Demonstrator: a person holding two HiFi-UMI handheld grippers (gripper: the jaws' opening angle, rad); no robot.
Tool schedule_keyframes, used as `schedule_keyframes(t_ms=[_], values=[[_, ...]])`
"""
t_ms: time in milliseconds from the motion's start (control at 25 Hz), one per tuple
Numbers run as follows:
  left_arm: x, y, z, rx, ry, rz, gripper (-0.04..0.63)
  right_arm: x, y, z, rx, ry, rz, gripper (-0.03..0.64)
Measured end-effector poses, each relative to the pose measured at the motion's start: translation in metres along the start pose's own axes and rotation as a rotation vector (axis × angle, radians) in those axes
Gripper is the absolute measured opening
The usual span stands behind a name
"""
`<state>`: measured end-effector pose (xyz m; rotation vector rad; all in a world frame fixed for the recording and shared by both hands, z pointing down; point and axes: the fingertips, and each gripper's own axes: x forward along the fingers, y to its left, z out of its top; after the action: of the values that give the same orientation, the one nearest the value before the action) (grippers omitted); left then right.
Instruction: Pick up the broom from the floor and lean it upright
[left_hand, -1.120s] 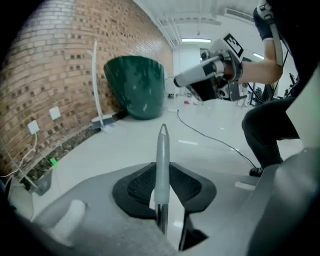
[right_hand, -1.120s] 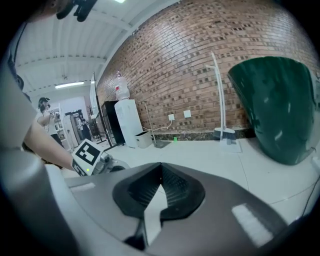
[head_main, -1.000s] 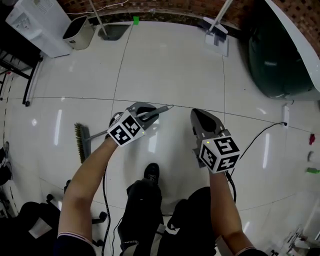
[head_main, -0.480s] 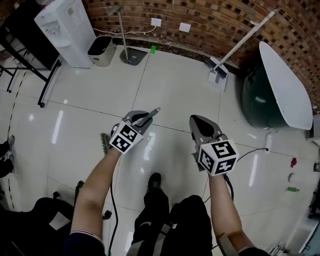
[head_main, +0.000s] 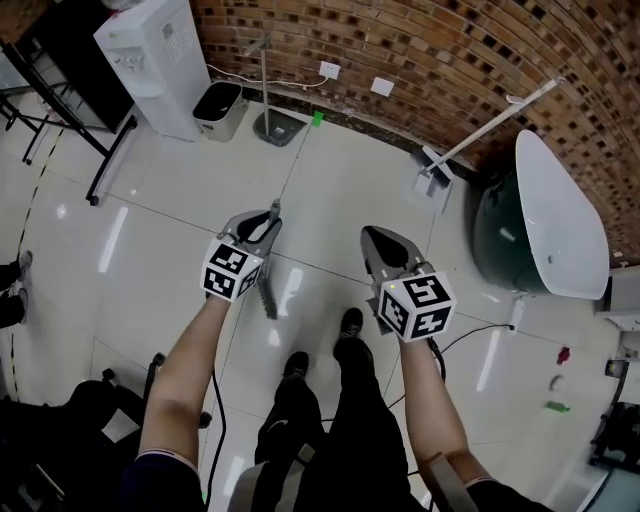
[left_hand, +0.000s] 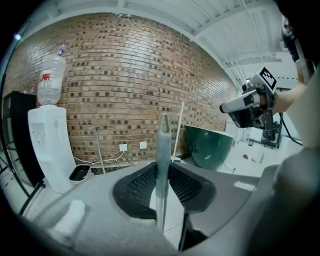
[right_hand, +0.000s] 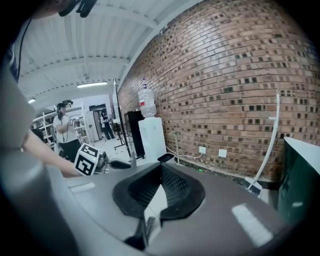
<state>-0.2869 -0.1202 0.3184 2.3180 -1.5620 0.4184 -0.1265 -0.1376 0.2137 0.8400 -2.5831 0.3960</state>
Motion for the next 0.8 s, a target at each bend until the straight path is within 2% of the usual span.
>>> schedule_keyframes(t_ms=[240, 400, 640, 800], values=[[0.039, 0.017, 0.077, -0.077, -0.078, 0.075, 0.086, 0.033, -0.050, 0.041, -0.028, -0.004, 0.085, 0.005], [0.078, 0.027, 0.125, -0.112, -0.114, 0.143, 0.086, 0.048, -0.102, 0.073, -0.027, -0.020, 0.120, 0.005], [0.153, 0.051, 0.192, -0.073, -0.128, 0.169, 0.086, 0.082, -0.172, 0.127, -0.031, -0.061, 0.130, 0.005], [0.210, 0.073, 0.222, -0.051, -0.116, 0.171, 0.086, 0.103, -0.213, 0.156, -0.043, -0.071, 0.113, 0.005]])
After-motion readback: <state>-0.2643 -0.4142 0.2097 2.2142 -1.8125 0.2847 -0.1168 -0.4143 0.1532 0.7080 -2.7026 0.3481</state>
